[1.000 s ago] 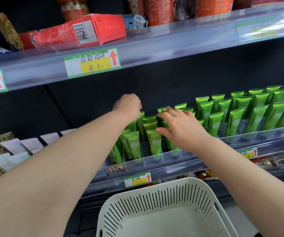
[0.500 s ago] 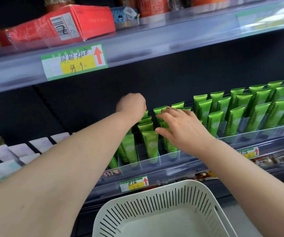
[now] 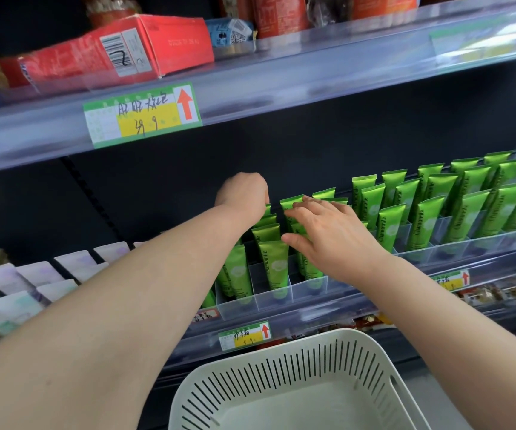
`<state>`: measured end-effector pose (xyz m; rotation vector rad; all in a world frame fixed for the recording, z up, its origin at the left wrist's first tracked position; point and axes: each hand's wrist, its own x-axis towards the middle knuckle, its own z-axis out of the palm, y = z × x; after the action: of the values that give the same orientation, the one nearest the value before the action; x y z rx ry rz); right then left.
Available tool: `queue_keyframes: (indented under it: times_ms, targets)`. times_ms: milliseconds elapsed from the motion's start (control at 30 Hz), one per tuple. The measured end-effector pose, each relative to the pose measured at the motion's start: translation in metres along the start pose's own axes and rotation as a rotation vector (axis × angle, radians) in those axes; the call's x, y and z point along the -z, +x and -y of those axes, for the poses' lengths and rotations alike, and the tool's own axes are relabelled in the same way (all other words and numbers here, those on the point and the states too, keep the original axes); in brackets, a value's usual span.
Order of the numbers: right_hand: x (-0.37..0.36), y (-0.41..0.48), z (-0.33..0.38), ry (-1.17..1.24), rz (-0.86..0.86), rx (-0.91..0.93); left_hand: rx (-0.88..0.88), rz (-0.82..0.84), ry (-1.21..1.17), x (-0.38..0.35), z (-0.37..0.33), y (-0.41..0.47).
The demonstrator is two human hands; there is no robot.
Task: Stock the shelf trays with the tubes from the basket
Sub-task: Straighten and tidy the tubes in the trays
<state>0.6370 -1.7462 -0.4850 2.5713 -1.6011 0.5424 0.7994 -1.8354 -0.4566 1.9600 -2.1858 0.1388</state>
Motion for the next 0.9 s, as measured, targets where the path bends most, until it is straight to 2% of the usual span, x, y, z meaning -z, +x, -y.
queue_keyframes:
  times_ms: [200, 400, 600, 900]
  targets:
    - [0.001, 0.001, 0.002, 0.0, -0.003, 0.003, 0.074, 0.025, 0.009, 0.005, 0.004, -0.001]
    - [-0.002, 0.0, 0.001, -0.003, 0.012, -0.001, 0.031, 0.004, -0.066, 0.0, -0.001, -0.001]
    - [-0.003, -0.002, 0.0, -0.015, 0.021, -0.024, 0.04, 0.033, -0.265, 0.005, 0.011, -0.006]
    - [0.004, -0.007, 0.014, -0.042, 0.019, -0.014, 0.06, -0.022, -0.304, 0.011, 0.03, -0.018]
